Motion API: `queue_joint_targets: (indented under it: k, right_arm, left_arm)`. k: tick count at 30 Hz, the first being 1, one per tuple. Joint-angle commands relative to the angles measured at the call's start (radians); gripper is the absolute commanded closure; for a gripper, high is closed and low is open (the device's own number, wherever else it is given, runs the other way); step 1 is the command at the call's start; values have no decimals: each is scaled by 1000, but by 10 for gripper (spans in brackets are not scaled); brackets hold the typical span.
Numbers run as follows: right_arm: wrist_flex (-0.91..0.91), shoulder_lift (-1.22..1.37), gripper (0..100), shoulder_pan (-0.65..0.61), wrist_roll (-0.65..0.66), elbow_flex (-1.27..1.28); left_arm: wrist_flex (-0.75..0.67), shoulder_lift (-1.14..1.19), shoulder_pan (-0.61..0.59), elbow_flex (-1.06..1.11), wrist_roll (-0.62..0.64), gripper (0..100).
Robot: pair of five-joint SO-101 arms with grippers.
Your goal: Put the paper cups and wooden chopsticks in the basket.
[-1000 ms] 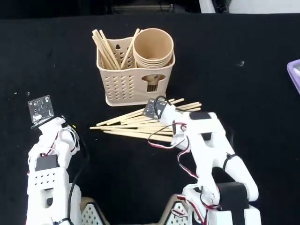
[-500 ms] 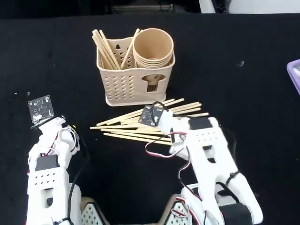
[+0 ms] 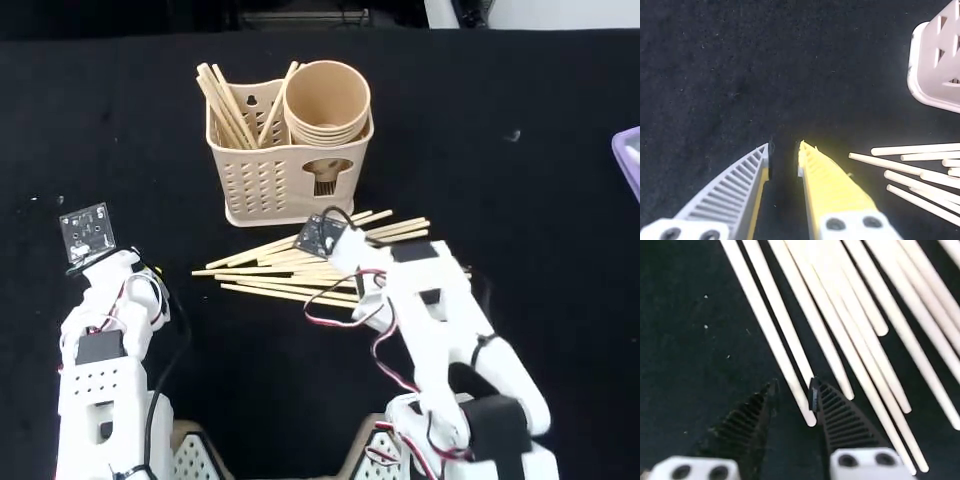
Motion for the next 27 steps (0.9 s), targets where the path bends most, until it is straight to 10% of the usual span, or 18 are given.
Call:
queue_joint_targets:
  k: [1,27]
  right_arm:
    - [-12,45,892,-14,2,-39]
    - [-5,56,962,-12,83,22]
  left_arm:
    - [-17,-12,5,-7,6,891]
    - [-17,-12,5,-7,6,891]
